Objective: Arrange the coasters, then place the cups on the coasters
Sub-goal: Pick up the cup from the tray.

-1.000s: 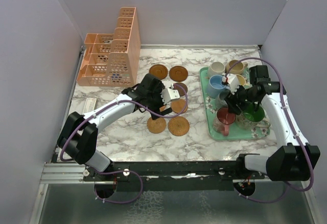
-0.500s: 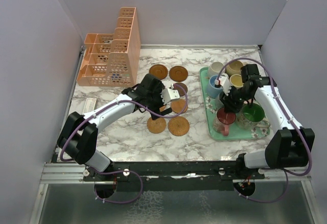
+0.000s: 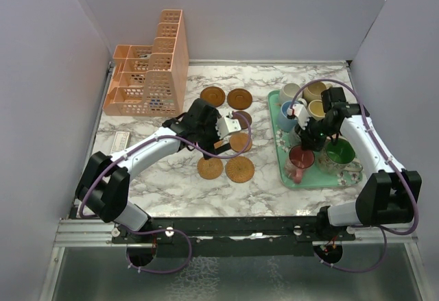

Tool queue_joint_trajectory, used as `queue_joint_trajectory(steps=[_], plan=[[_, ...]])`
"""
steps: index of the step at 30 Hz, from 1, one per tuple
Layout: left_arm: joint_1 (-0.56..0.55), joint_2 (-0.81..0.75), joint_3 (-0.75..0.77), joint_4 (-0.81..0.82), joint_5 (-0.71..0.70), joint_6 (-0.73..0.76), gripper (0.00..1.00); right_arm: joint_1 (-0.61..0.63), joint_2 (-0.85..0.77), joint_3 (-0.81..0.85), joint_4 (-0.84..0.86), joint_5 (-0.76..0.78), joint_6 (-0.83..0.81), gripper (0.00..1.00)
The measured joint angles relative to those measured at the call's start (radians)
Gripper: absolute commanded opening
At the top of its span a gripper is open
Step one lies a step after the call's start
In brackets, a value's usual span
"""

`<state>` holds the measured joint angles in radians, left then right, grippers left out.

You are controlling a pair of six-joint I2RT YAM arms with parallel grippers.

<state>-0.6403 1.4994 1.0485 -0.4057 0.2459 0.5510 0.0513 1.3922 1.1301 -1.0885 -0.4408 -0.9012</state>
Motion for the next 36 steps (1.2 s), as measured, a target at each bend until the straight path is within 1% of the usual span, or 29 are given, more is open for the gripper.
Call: queue_joint_trajectory(steps=[3,15,20,26,28,30,32,33,36], plan=[[0.000,-0.002,0.000,0.002,-0.003,-0.002,0.99,0.000,-0.009,-0.004,-0.013,0.006,0.030,0.01],[0.000,-0.002,0.044,0.000,0.014,-0.008,0.99,0.000,-0.019,-0.006,-0.016,0.021,0.150,0.01],[0.000,-0.003,0.051,-0.001,0.024,-0.016,0.99,0.001,-0.032,-0.017,-0.009,0.055,0.172,0.11],[0.000,-0.003,0.051,-0.006,0.034,-0.024,0.99,0.000,-0.038,-0.027,-0.009,0.058,0.176,0.22],[0.000,-0.002,0.051,-0.006,0.037,-0.026,0.98,0.001,-0.038,-0.030,-0.009,0.058,0.176,0.24],[0.000,-0.002,0.051,-0.006,0.042,-0.028,0.97,0.001,-0.038,-0.033,-0.010,0.058,0.178,0.25],[0.000,-0.002,0.051,-0.005,0.052,-0.029,0.97,0.001,-0.037,-0.038,-0.009,0.058,0.181,0.24],[0.000,-0.002,0.051,-0.006,0.056,-0.027,0.97,0.001,-0.036,-0.040,-0.008,0.058,0.183,0.23],[0.000,-0.003,0.051,-0.005,0.076,-0.018,0.96,0.001,-0.028,-0.049,0.000,0.058,0.190,0.10]])
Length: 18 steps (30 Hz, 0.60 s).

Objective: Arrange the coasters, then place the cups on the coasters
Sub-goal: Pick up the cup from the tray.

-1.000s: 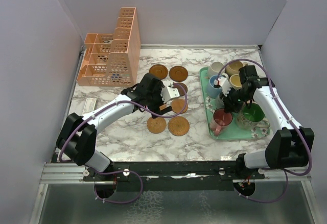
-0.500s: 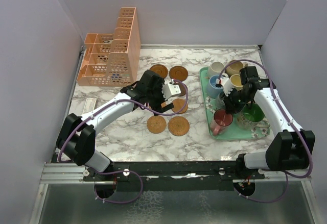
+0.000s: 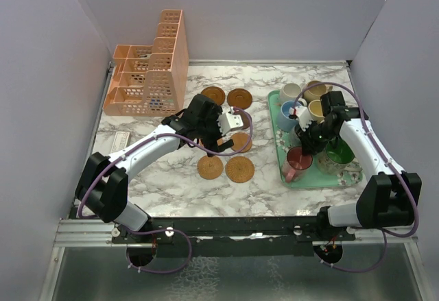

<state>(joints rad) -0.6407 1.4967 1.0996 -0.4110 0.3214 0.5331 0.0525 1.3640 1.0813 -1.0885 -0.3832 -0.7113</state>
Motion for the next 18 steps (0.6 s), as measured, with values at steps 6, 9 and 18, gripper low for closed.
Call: queue_joint_trajectory(steps=[6,9,18], plan=[[0.000,0.000,0.000,0.000,0.069,0.036,0.91,0.000,0.007,0.000,0.019,-0.002,0.021,0.01],[-0.003,0.000,0.000,0.000,0.119,0.051,0.89,0.000,0.015,0.016,0.010,-0.004,0.038,0.01],[-0.048,-0.002,0.046,0.000,0.187,-0.022,0.88,0.000,0.066,0.258,-0.039,-0.055,0.169,0.01]])
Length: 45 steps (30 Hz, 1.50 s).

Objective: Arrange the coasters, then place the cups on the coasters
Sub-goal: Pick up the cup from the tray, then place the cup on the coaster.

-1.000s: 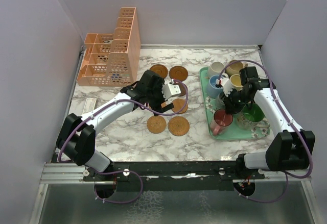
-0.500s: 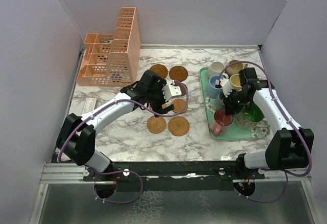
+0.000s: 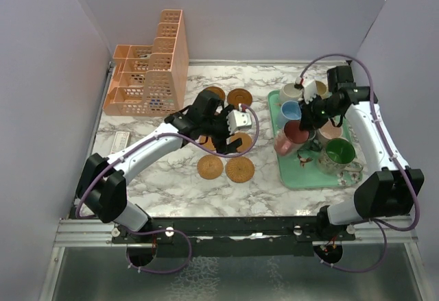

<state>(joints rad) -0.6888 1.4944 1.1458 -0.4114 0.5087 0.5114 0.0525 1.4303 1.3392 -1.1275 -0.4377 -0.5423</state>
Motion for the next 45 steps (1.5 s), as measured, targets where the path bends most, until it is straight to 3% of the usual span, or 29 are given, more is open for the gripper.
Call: queue_joint_trajectory(steps=[8,14,21,29,39,45], plan=[[-0.061,0.040,0.213,0.010,-0.037,-0.080,0.88,0.013,0.105,0.256,0.014,-0.018,0.133,0.01],[-0.161,0.142,0.376,-0.026,-0.213,-0.106,0.88,0.047,0.188,0.385,0.036,-0.016,0.221,0.01],[-0.204,0.282,0.509,-0.039,-0.427,-0.140,0.85,0.089,0.272,0.418,0.074,-0.016,0.285,0.01],[-0.206,0.411,0.629,-0.094,-0.542,-0.205,0.70,0.115,0.314,0.418,0.097,-0.016,0.311,0.01],[-0.208,0.465,0.678,-0.155,-0.563,-0.238,0.49,0.117,0.341,0.418,0.119,-0.003,0.321,0.01],[-0.208,0.467,0.681,-0.177,-0.549,-0.250,0.25,0.117,0.341,0.417,0.140,0.003,0.328,0.01]])
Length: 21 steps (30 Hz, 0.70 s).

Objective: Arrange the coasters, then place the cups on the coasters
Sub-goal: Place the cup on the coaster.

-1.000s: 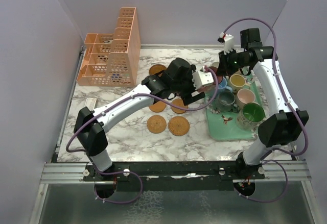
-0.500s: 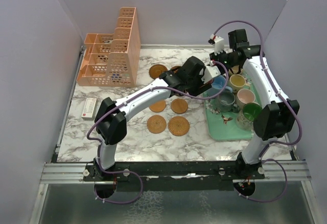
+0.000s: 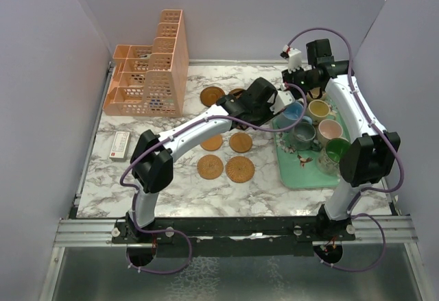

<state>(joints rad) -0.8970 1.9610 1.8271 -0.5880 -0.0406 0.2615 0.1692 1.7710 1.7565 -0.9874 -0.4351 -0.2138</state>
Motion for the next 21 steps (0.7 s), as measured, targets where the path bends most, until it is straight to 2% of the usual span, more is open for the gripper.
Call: queue_joint_trajectory(steps=[6,9,15,21], plan=[[0.019,0.001,-0.001,-0.006,0.018,-0.021,0.00,-0.006,0.000,-0.023,0.010,-0.002,0.018,0.01],[0.018,0.001,-0.002,-0.021,0.032,-0.023,0.00,-0.006,0.000,-0.040,0.013,-0.012,0.023,0.03],[0.046,-0.008,-0.035,-0.019,0.097,-0.026,0.00,-0.005,0.000,-0.075,0.023,-0.036,0.027,0.20],[0.122,-0.051,-0.123,0.042,0.195,-0.041,0.00,0.000,-0.014,-0.080,0.027,-0.092,0.026,0.31]])
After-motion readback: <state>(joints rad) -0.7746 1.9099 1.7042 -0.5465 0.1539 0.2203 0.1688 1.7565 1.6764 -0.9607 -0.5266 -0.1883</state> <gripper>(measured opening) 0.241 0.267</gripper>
